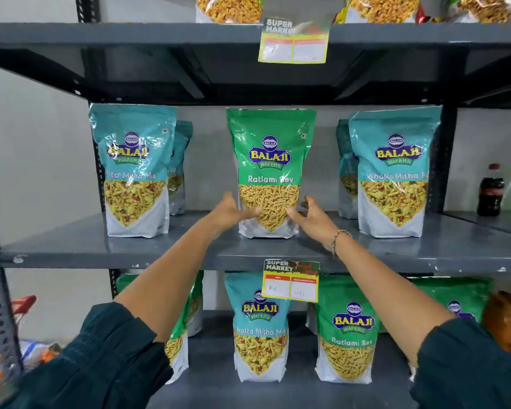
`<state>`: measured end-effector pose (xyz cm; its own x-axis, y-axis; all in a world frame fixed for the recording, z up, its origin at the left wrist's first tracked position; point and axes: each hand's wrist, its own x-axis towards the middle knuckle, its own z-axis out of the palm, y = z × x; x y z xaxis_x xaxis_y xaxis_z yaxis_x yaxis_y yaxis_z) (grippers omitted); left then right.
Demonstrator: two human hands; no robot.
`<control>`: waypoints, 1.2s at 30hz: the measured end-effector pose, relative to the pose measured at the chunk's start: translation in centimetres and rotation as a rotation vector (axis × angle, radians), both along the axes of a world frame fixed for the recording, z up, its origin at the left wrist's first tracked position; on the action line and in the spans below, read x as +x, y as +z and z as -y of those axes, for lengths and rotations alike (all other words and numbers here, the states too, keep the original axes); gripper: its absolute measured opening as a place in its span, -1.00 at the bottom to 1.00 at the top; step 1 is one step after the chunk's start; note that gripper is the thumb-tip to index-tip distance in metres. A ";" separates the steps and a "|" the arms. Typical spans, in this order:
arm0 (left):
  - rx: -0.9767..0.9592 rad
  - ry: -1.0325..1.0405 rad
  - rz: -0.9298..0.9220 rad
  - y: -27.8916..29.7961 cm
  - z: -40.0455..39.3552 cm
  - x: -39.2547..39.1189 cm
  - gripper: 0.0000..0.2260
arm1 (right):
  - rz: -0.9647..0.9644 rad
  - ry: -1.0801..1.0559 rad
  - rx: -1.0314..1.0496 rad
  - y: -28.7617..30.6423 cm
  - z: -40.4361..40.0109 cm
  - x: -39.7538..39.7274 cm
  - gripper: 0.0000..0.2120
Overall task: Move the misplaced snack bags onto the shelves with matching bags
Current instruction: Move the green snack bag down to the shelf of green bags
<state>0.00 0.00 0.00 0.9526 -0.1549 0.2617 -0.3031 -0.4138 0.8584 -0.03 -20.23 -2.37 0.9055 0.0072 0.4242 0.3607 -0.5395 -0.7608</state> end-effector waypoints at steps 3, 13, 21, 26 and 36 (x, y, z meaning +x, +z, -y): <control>-0.015 -0.104 0.019 -0.2 0.4 1.3 -0.43 | 0.019 0.104 0.053 0.0 0.2 1.4 -0.79; -0.050 -0.067 0.116 -1.8 -2.0 -0.4 -0.52 | 0.077 0.099 0.185 -0.4 -0.6 -1.7 -0.63; 0.011 -0.008 0.233 -2.1 -5.4 -10.0 -0.44 | 0.119 0.104 0.214 -0.1 -3.8 -11.8 -0.62; 0.030 0.007 0.271 -4.9 -7.3 -15.5 -0.52 | 0.127 0.139 0.292 -3.4 -5.5 -17.4 -0.64; 0.035 0.067 0.041 -17.8 -11.0 -18.1 -0.38 | -0.051 0.093 0.231 -16.3 -9.0 -20.0 -0.42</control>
<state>-18.12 11.00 -17.85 0.9499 -0.1009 0.2960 -0.3081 -0.4642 0.8304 -20.00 -11.20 -18.65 0.9258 -0.0003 0.3780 0.3586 -0.3152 -0.8787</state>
